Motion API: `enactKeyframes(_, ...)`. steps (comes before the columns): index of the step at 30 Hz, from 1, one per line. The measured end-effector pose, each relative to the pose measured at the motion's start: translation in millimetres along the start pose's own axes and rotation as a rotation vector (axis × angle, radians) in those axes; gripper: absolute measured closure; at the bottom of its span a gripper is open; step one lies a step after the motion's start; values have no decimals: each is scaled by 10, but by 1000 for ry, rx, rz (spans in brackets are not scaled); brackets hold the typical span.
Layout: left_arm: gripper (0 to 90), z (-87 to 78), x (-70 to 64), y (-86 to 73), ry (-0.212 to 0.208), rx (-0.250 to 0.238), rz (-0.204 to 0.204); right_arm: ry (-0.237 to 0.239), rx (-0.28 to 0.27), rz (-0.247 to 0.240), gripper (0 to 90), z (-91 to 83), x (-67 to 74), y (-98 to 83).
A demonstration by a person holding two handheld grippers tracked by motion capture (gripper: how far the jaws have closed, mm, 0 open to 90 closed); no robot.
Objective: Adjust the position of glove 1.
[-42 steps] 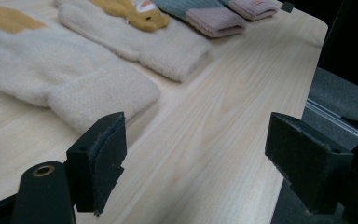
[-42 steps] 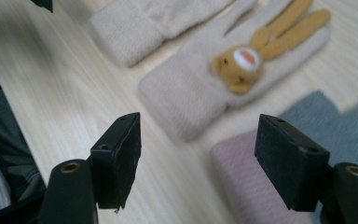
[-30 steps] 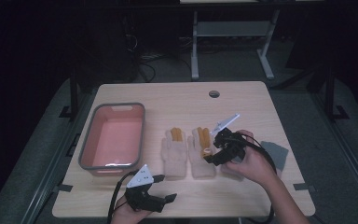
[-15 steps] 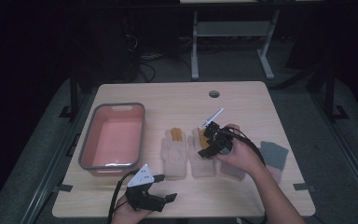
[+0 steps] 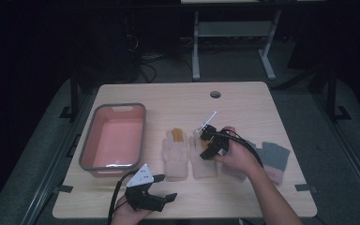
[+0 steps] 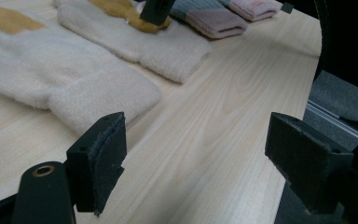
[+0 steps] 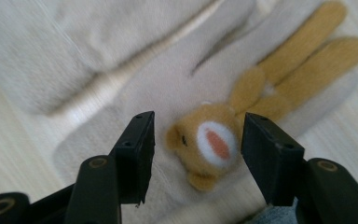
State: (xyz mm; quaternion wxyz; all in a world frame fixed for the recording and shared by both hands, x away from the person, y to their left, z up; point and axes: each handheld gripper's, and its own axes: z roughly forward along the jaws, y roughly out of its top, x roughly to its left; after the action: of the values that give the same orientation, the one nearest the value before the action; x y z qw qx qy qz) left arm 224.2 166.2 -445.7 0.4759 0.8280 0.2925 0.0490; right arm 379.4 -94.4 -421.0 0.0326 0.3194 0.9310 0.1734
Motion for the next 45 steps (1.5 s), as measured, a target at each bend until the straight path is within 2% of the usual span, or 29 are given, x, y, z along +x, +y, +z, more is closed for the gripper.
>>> enactKeyframes(5,207,-4,5,5,-1,-3,1,-15,35,4,498,112,-7,-8)
enactKeyframes(15,207,-8,6,8,5,-6,-1,-18,14,41,584,111,-19,-47)
enactKeyframes(20,207,-11,11,9,8,-10,-6,-14,14,45,603,84,-16,-51)
enactKeyframes(25,207,-5,18,13,6,-12,-9,19,-17,65,615,-17,-31,-71)
enactKeyframes(29,207,-4,11,9,4,-9,-7,21,-28,62,623,-64,-23,-84)
enactKeyframes(44,208,-32,19,7,5,-21,-12,-10,-68,27,626,-365,41,-39)
enactKeyframes(45,209,-42,14,14,-1,-41,-24,-10,-77,18,625,-412,54,-28)
